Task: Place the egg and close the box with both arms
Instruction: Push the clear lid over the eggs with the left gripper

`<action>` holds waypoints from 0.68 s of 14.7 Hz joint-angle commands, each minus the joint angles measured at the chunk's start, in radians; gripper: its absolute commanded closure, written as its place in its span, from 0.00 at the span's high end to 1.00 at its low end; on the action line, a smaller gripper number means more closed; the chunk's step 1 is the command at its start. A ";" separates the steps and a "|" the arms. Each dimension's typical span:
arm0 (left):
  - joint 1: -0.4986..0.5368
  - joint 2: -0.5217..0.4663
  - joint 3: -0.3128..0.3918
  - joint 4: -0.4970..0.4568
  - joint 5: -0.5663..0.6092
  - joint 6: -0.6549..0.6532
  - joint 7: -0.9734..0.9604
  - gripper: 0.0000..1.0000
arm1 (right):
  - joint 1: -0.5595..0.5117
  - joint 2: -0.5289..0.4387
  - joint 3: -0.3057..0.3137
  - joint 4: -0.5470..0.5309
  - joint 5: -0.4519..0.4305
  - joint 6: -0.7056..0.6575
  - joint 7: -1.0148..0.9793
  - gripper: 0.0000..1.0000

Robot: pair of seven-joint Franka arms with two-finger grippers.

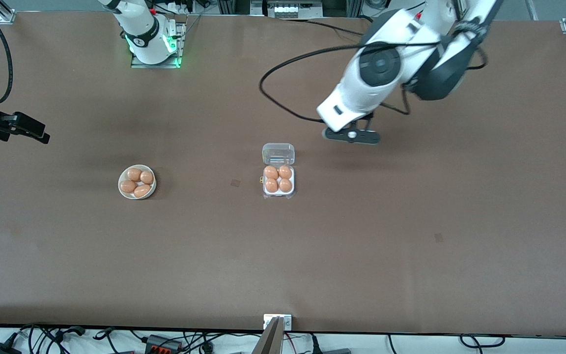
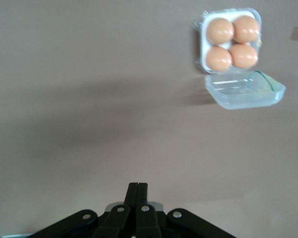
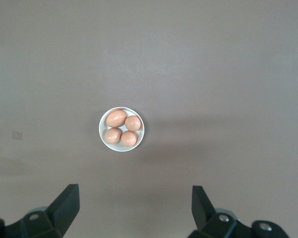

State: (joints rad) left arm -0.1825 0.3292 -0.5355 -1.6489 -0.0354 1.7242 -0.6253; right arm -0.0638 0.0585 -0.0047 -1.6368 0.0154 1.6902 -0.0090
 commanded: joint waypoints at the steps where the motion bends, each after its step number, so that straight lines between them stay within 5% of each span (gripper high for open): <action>1: -0.098 0.047 0.000 -0.005 0.003 0.060 -0.115 0.01 | -0.002 -0.028 0.003 -0.028 -0.009 -0.003 -0.017 1.00; 10: -0.268 0.224 -0.001 -0.017 0.305 0.313 -0.450 0.01 | -0.004 -0.028 -0.001 -0.026 -0.022 -0.021 -0.017 1.00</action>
State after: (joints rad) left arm -0.4321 0.5226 -0.5374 -1.6744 0.2110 1.9905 -1.0258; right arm -0.0646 0.0579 -0.0058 -1.6375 0.0102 1.6800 -0.0096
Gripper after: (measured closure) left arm 0.987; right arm 0.000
